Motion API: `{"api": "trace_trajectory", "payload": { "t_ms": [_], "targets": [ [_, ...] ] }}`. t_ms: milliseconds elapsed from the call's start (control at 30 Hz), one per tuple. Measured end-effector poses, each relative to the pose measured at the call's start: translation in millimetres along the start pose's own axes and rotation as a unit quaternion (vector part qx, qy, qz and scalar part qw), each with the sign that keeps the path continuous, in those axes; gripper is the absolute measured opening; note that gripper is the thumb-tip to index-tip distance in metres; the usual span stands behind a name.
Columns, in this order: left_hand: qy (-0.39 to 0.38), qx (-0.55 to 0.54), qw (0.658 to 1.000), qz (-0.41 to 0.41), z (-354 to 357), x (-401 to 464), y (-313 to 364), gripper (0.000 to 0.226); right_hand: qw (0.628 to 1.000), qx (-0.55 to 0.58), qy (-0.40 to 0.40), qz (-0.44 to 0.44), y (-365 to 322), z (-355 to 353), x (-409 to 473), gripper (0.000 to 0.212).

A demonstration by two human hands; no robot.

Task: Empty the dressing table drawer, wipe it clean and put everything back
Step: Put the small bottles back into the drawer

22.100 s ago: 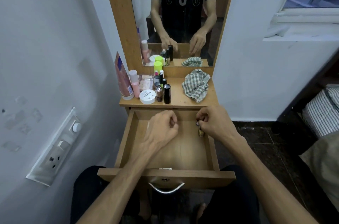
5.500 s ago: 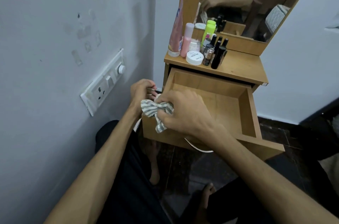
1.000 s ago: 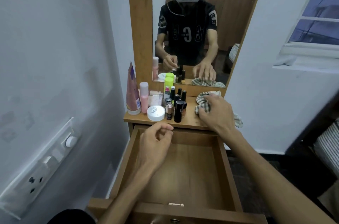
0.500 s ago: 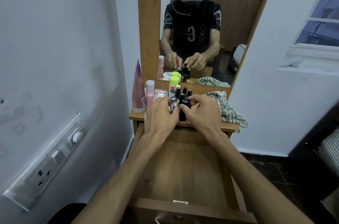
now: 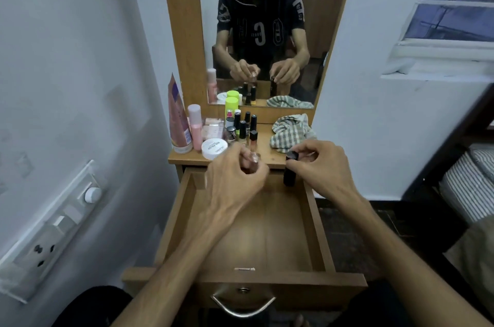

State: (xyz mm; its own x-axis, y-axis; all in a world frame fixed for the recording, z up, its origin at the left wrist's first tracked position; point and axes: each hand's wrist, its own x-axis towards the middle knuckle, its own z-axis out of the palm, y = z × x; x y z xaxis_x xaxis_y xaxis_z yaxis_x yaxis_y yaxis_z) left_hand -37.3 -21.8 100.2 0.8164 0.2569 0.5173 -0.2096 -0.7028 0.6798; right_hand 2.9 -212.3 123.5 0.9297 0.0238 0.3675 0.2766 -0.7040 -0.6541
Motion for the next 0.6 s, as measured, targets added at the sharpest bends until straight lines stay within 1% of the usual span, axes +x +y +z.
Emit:
{"api": "trace_trajectory", "payload": {
  "t_ms": [133,233,300,367,500,600],
  "targets": [
    [-0.11,0.006,0.993,-0.052,37,-33,3,0.018,0.995,-0.088,-0.039,0.022,37,7,-18,0.013],
    [-0.188,0.015,0.977,-0.102,65,-40,-7,0.02,0.985,-0.161,-0.066,0.001,56,16,-24,0.019],
    [-0.226,0.011,0.967,-0.117,77,-37,-9,0.019,0.977,-0.197,-0.072,-0.024,64,23,-23,0.021],
    [-0.251,0.005,0.961,-0.116,85,-33,-8,0.019,0.974,-0.211,-0.068,-0.04,69,30,-20,0.019],
    [-0.28,-0.003,0.953,-0.113,97,-23,-12,0.015,0.974,-0.216,-0.053,-0.035,71,39,-11,0.016],
    [-0.28,-0.021,0.953,-0.112,105,-21,-16,0.012,0.973,-0.222,-0.051,-0.037,71,44,-11,0.017]
  ]
}}
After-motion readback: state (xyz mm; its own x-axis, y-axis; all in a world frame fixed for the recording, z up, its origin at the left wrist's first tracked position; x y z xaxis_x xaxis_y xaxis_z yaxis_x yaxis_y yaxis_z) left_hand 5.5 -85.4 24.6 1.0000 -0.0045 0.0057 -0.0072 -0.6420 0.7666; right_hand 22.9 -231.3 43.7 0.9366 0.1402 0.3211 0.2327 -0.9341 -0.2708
